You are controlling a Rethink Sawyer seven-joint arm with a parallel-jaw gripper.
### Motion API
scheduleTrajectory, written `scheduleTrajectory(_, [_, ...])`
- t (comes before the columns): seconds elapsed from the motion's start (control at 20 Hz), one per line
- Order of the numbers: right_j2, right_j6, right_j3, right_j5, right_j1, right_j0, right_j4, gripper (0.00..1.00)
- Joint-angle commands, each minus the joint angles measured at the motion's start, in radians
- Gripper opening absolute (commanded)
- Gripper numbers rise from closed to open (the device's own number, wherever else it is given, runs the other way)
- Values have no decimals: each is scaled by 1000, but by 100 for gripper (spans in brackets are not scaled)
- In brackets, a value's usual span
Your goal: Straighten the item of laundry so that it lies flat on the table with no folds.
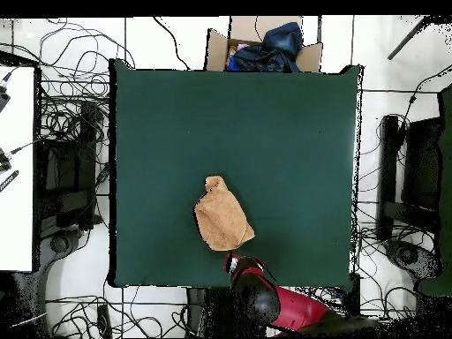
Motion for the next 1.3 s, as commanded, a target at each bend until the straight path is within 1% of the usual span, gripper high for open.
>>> scheduleTrajectory(0.05, [-15, 158, -141, 77, 45, 26, 57, 100])
scheduleTrajectory(0.4, [30, 191, -117, 107, 75, -18, 80, 100])
scheduleTrajectory(0.75, [64, 243, -75, 77, 107, -63, 106, 100])
scheduleTrajectory(0.9, [67, 253, -61, 60, 106, -66, 115, 100])
scheduleTrajectory(1.3, [87, 266, -33, 69, 114, -91, 144, 100])
